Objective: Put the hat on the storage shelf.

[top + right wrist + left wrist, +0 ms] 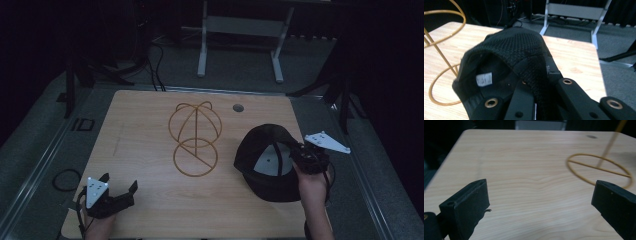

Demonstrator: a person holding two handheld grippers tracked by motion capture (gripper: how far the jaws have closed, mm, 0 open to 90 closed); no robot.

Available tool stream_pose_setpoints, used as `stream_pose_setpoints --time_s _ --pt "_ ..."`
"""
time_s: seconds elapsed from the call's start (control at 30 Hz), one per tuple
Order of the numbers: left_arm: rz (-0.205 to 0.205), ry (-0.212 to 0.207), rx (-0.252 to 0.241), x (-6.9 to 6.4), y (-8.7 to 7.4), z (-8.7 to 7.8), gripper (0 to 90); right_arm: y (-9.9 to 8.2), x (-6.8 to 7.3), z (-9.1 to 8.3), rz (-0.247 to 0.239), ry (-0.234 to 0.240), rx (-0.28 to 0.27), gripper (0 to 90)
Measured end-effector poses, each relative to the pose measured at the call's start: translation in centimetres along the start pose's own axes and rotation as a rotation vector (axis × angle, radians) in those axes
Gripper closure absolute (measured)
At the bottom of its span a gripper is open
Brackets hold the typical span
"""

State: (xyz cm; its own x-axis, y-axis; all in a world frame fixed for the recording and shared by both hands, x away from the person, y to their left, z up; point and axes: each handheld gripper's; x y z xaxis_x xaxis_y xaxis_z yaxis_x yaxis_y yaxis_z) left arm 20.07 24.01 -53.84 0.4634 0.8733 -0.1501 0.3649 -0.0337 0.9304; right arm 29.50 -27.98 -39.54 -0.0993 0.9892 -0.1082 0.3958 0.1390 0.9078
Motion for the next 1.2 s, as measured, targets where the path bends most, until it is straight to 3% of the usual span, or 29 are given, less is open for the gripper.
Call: stream_pose_setpoints --time_s 0.27,0.47,0.73,1.0,1.2 --pt "0.015 -0.191 0.015 -4.2 1.7 2.2 1.9 0.9 -0.7 -1.9 0.008 0.017 -0.044 88.3" --pt "0.06 -0.289 0.06 -7.2 2.5 4.5 4.3 1.2 -0.6 -3.1 0.004 0.042 -0.066 88.3" --pt "0.094 -0.359 0.111 -9.4 3.3 6.8 5.5 1.0 -0.4 -3.5 0.006 0.064 -0.068 88.3" --pt "0.14 -0.435 0.112 -12.1 5.0 8.4 7.1 0.3 0.5 -3.7 0.004 0.095 -0.069 88.2" --pt "0.151 -0.491 0.097 -14.3 6.3 9.4 7.1 0.1 1.5 -4.0 -0.013 0.125 -0.077 88.2"
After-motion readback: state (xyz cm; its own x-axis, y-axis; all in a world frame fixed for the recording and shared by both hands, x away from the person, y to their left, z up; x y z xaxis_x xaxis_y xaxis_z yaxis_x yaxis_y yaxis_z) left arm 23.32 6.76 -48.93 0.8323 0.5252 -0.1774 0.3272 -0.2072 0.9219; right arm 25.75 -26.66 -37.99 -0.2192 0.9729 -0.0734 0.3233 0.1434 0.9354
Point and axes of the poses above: each handheld gripper's, and its own axes: z roughly forward along the jaws, y roughly out of its top, x roughly to its left, and after that the axes turned 15 degrees about -y, right-handed
